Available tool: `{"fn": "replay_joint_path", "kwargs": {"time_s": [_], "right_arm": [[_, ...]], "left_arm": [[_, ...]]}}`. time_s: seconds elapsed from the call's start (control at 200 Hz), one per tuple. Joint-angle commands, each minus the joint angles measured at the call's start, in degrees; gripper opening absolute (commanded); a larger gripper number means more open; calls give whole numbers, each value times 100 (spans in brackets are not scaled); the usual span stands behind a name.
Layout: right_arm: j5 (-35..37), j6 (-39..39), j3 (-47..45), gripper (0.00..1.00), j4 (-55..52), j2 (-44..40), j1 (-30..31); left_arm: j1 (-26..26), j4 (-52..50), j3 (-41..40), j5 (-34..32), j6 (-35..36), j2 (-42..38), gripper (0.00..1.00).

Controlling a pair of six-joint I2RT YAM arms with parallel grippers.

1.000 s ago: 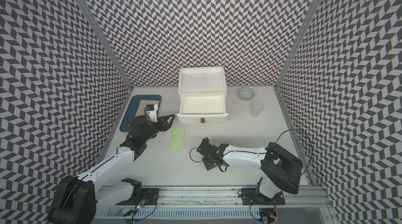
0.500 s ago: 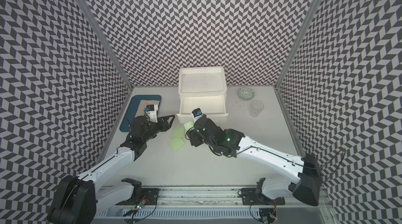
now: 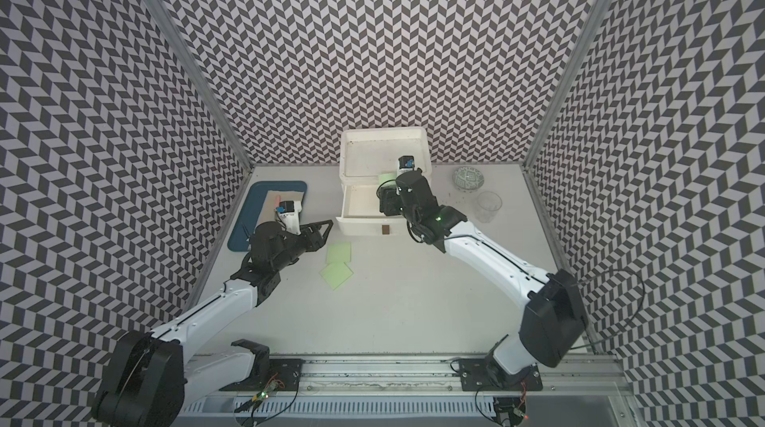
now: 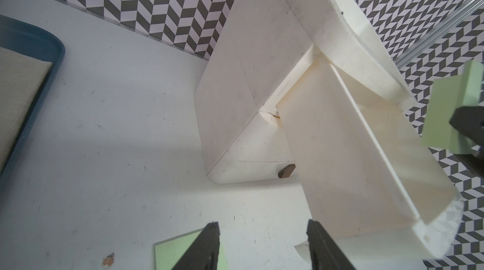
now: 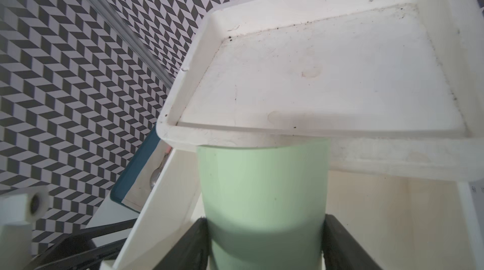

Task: Please put the sticky notes in the drawer by color
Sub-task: Place the sticky notes in the drawer.

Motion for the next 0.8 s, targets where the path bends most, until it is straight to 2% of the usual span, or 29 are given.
{"fn": "replay_joint_path", "kwargs": {"time_s": [0.0,0.29,0.411,0.581,0.656,0.701,0.791], "right_arm": [[30,-178,236,71,330,79,-58],[-12,-155,-40,80,493,-172,-62],[-17,-146,-167,82,519,-354,-62],[-177,-165,-661,85,701,-777,-63],[-141,-181,-896,86,740,-902,-62],[-121,-219,-994,87,713,-939,-62],[-124,-197,-1209,87,709,-1076,-62]], "left_arm": [[-24,86,-36,-104,130,-1,57],[-26,102,-9,-133,122,187,57],[-18,-235,31,-748,-15,156,59],[-22,-606,123,-1331,-49,166,64],[-13,-720,193,-1413,-117,301,66],[-16,-908,303,-1444,-206,416,72],[-20,-1261,506,-1328,-343,634,74]]}}
